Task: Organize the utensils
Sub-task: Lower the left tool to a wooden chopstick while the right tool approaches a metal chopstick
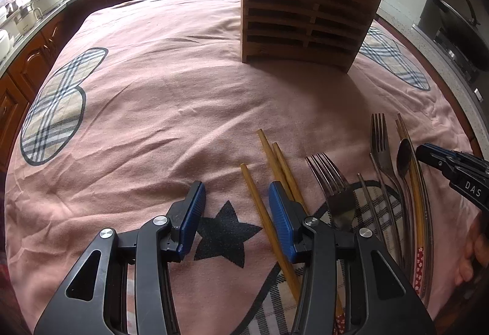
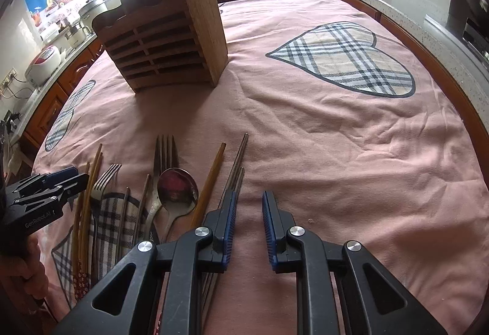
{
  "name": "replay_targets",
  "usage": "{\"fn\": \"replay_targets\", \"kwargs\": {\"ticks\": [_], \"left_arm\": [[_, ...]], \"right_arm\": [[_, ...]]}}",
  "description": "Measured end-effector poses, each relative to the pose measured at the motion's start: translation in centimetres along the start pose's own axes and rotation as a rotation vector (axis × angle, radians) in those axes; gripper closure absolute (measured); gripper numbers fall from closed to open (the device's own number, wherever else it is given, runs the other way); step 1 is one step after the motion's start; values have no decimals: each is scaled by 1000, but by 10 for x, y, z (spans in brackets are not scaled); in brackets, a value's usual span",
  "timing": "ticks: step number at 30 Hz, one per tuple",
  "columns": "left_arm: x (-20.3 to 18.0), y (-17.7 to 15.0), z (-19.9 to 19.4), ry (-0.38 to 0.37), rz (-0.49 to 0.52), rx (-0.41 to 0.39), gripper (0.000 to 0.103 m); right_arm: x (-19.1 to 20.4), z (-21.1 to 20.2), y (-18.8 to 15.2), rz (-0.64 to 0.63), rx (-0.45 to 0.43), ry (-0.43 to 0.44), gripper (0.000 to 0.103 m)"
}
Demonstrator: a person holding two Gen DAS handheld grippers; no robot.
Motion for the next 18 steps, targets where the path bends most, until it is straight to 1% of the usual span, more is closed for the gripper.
{"fn": "replay_targets", "kwargs": {"ticks": [1, 3, 4, 7, 9, 11, 12, 13, 14, 15, 16, 18], "left_arm": [[-2, 2, 1, 6, 6, 1, 60], [-5, 4, 3, 6, 18, 6, 60], [-5, 4, 3, 4, 23, 9, 60], [-3, 2, 2, -5, 35, 3, 65], [-2, 4, 3, -8, 35, -2, 72], [-2, 7, 4, -19, 34, -5, 83], [-2, 8, 5, -26, 36, -5, 86], [-3, 10, 6, -32, 41, -5, 91], [-4, 11, 6, -36, 43, -4, 93], [-5, 12, 7, -37, 46, -3, 93], [-4, 13, 7, -42, 46, -1, 95], [-2, 12, 5, -64, 32, 6, 99]], "right_arm": [[1, 1, 2, 5, 1, -1, 84], [6, 5, 7, -8, 8, 1, 83], [10, 9, 8, -29, 24, -10, 83], [20, 7, 5, -92, 33, -52, 83], [20, 7, 3, -110, 29, -56, 83], [18, 9, 6, -98, 25, -50, 84], [18, 11, 9, -98, 21, -52, 84], [19, 13, 10, -102, 17, -55, 86], [20, 14, 12, -109, 14, -57, 88], [21, 15, 12, -115, 12, -53, 93], [22, 16, 13, -112, 12, -42, 95], [19, 15, 14, -84, 10, -18, 96]]}}
Point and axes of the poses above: each gripper's, at about its wrist camera, not at the fingertips, and z roughly the way its jaws point, x to its left, y to its top, the point moved 1 cm from there along z, roughly the way its jaws point, and after that the axes turned 2 degrees about -z, right-handed, at the moved point
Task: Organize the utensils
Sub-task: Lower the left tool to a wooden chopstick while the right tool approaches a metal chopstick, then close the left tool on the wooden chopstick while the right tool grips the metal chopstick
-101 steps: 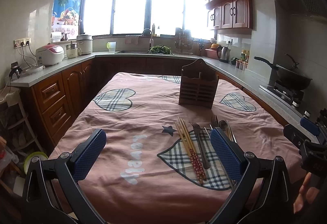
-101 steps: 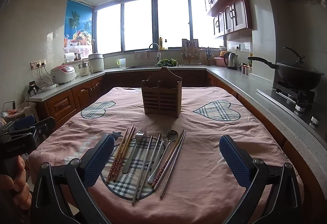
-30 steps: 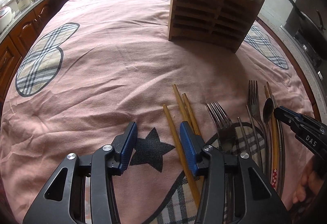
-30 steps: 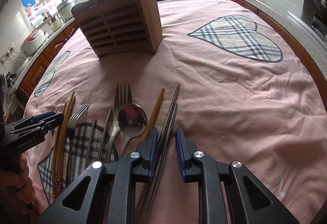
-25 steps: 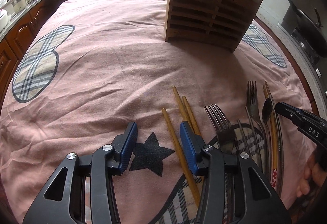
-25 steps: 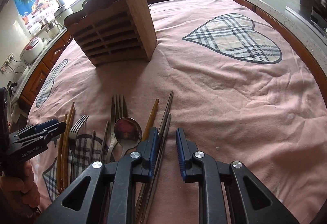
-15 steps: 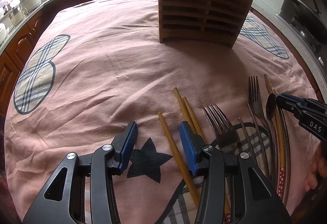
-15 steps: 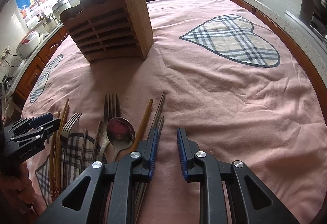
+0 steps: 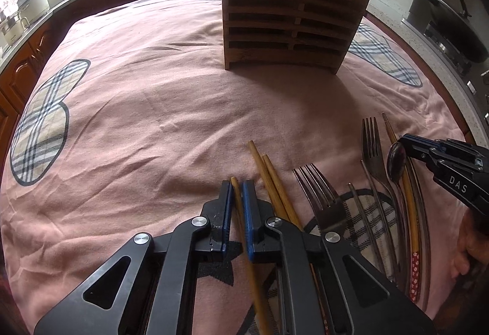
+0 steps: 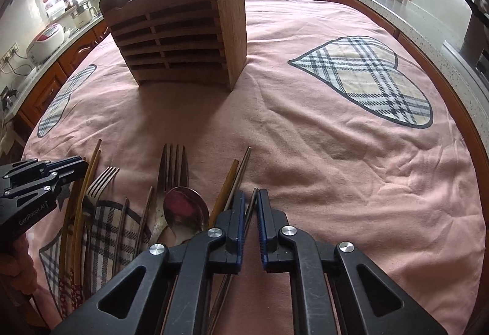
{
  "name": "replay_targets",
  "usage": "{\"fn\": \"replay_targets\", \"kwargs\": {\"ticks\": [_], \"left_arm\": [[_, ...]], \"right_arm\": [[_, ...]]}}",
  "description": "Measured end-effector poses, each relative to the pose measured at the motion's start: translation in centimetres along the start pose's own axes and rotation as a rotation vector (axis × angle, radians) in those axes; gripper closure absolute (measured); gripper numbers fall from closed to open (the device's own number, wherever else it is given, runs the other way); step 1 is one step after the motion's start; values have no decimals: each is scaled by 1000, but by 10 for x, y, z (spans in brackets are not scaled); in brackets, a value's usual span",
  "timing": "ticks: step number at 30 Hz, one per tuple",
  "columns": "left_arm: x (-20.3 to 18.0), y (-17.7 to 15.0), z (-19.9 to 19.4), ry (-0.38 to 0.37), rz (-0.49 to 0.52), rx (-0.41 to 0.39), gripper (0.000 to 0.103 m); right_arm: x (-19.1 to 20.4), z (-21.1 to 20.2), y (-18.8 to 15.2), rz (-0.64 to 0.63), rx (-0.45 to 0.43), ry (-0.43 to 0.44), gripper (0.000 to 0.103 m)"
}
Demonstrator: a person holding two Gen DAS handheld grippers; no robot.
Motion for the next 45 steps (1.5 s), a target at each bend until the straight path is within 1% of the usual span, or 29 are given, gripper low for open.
{"fn": "replay_targets", "kwargs": {"ticks": [4, 9, 18, 27, 37, 45], "left_arm": [[9, -5, -12, -56, -51, 6, 99], [9, -10, -44, -86, -72, -39, 99], [2, -8, -109, -118, -58, -167, 99], [6, -13, -166, -136, -59, -292, 99], [17, -18, -194, -155, -97, -384, 99], [25, -8, -207, -169, -129, -453, 99]], "right_arm": [[-12, -7, -4, 81, -7, 104, 98], [-13, -29, -8, 106, -43, 166, 99], [-2, -83, 3, 70, -160, 204, 99], [5, -136, 12, 36, -281, 220, 99], [11, -163, 15, 21, -358, 226, 99], [11, -181, 25, 15, -418, 233, 99]]}}
Point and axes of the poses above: each gripper's, at about its wrist camera, not at the fingertips, and z roughly the way its jaws point, x to its left, y to its top, the point moved 1 cm from there along z, roughly the way its jaws point, and after that the axes turned 2 degrees about -z, right-handed, at the moved point
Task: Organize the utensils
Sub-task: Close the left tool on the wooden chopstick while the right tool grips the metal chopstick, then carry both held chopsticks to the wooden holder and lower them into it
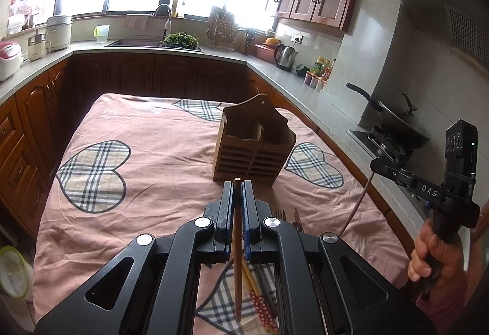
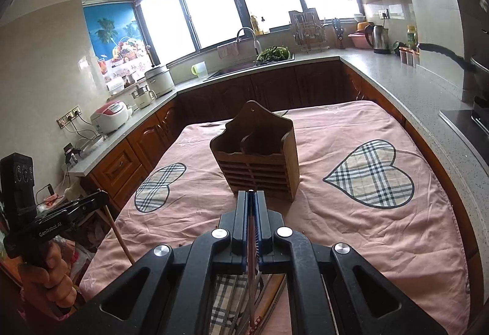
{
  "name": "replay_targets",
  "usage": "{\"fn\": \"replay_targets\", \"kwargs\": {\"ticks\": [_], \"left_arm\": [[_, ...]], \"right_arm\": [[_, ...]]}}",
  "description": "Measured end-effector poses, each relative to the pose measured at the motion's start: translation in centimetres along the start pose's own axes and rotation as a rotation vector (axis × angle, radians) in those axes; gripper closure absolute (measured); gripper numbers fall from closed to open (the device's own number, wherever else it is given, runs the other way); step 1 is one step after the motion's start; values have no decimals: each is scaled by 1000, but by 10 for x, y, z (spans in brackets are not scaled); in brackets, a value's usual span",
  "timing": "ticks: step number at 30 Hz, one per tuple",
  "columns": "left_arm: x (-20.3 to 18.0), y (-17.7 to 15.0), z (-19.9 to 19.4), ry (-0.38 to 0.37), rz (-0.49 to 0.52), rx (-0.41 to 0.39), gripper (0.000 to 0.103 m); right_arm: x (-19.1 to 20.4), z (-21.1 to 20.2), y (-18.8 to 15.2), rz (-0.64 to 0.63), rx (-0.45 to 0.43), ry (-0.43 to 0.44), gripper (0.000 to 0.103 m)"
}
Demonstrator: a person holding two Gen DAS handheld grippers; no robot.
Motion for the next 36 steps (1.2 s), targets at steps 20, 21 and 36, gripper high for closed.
{"fn": "replay_targets", "kwargs": {"ticks": [20, 21, 36], "left_arm": [[-10, 132, 31, 57, 8, -335, 99], [-10, 139, 35, 58, 6, -350, 99], [4, 166, 145, 95, -48, -413, 99]], "right_arm": [[-2, 10, 121, -22, -250, -18, 99], [-4, 12, 128, -20, -263, -22, 99], [-39, 97, 159, 17, -300, -85, 99]]}}
Point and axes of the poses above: each gripper's, at about its wrist camera, not at the fingertips, and z roughly the way its jaws point, x to its left, y to its top, the point moved 1 cm from there along z, roughly the way its jaws point, and after that the axes turned 2 degrees about -z, right-handed, at the moved point
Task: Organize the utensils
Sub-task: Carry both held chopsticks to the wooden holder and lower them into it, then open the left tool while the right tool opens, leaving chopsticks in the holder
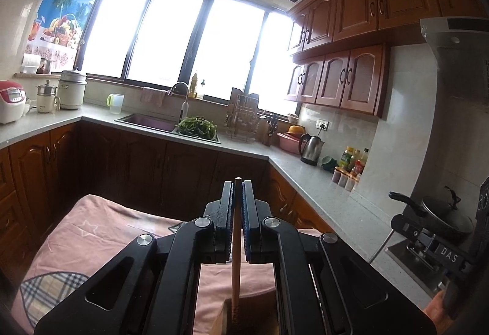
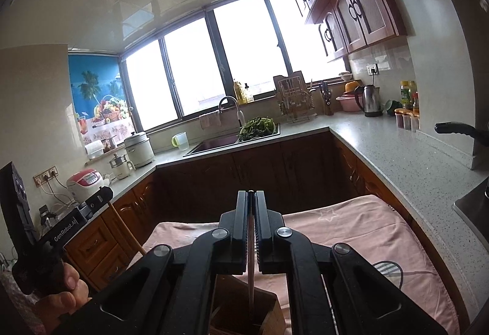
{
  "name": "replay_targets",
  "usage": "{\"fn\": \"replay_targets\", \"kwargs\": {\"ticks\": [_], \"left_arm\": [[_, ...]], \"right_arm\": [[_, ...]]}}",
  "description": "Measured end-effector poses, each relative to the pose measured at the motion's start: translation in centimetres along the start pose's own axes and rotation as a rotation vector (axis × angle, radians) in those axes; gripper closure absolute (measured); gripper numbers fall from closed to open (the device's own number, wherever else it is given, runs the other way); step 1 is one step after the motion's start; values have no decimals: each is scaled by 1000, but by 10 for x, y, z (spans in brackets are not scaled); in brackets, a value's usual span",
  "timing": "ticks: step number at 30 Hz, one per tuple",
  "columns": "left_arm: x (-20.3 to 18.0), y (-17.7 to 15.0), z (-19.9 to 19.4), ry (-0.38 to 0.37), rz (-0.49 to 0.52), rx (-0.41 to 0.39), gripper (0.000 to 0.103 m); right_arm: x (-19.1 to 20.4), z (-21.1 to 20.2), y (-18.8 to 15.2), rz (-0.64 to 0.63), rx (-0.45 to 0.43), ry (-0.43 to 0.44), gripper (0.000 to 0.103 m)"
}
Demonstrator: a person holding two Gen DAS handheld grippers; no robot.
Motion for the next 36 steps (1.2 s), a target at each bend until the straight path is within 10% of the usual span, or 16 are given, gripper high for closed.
{"fn": "replay_targets", "kwargs": {"ticks": [12, 31, 34, 36], "left_arm": [[8, -51, 32, 8, 7, 53, 99], [11, -70, 46, 36, 25, 159, 95], [14, -70, 44, 41, 17, 178, 65], [16, -68, 37, 59, 9, 166, 42]], "right_arm": [[-16, 41, -62, 21, 71, -14, 99], [-27, 42, -63, 72, 94, -31, 94], [-32, 39, -62, 93, 99, -32, 87], [-36, 35, -62, 112, 94, -32, 61]]}}
Point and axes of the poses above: each gripper's, at about its wrist camera, not at the fingertips, and z roughly the way its jaws point, x to its left, y to its top, the point moved 1 cm from there along z, roughly the way its jaws point, and after that the axes turned 2 degrees about -z, right-handed, at the moved point
